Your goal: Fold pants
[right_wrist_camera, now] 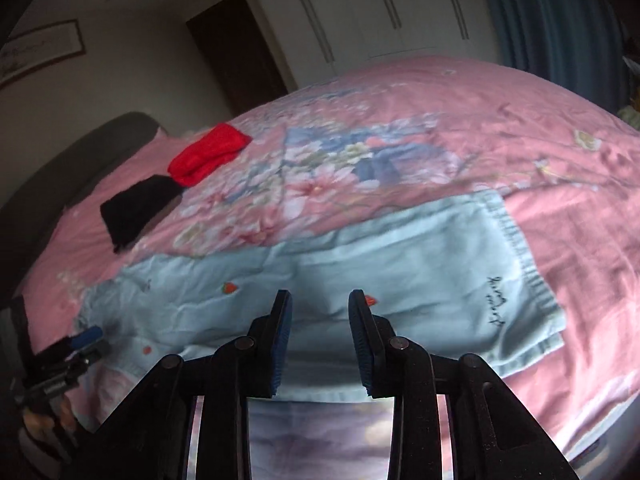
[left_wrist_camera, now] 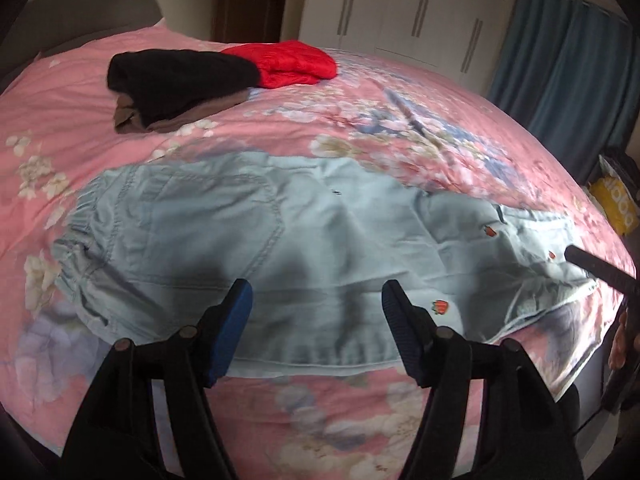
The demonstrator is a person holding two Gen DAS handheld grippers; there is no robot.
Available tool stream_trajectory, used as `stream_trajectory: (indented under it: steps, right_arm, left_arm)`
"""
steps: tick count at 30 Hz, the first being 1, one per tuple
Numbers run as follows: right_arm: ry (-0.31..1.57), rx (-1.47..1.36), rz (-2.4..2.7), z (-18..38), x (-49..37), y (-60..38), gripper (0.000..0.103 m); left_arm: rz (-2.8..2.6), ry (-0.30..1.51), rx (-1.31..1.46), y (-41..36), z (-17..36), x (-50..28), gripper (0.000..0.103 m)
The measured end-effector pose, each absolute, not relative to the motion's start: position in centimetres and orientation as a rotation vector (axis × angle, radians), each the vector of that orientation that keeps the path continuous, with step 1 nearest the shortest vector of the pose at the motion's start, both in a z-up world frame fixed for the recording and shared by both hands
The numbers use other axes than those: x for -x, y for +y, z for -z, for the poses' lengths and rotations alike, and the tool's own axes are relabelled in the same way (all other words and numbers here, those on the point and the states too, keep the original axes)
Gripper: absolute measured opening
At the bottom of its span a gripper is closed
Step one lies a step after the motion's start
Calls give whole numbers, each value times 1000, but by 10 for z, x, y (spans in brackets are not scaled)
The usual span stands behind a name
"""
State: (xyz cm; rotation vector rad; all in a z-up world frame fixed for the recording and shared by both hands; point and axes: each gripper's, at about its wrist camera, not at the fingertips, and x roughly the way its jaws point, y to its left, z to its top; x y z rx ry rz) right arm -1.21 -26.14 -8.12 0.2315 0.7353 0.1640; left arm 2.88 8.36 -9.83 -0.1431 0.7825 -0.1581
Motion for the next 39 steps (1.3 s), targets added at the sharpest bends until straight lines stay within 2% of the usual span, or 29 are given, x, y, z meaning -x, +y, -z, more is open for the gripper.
stream_trajectory:
  steps: [4, 9, 12, 17, 22, 24, 26, 27, 28, 35, 39]
  right_arm:
    - [800, -119, -334, 97, -1, -198, 28]
    - [945, 103, -356, 143, 1, -155, 28]
    - [929, 101, -352, 136, 8, -162, 28]
    - [938, 42, -351, 124, 6, -166, 28]
    - [929, 62, -355, 121, 7, -154, 28]
    - [927, 72, -352, 121, 6, -150, 28]
    - [926, 75, -354, 120, 4, -148, 28]
    - [923, 77, -359, 119, 3, -147, 28]
    - [921, 79, -364, 119, 2, -146, 28]
    - [893, 49, -372, 107, -11, -145, 28]
    - [948, 55, -413, 120, -12, -138, 28]
  left_arm:
    - [69, 735, 457, 165, 96, -6, 68]
    - [-55, 692, 708, 249, 109, 25, 67]
    - [-35, 677, 832, 274, 116, 26, 67]
    - [11, 696, 872, 271, 116, -8, 65]
    - [35, 743, 897, 259, 126, -30, 47]
    - [21, 770, 895, 256, 131, -36, 47]
    - [6, 787, 896, 256, 137, -43, 36]
    - [-16, 788, 893, 257, 140, -44, 17]
    - [-28, 781, 899, 258, 141, -45, 13]
    - [-50, 621, 885, 271, 115, -14, 10]
    - [-123, 766, 718, 262, 132, -31, 16]
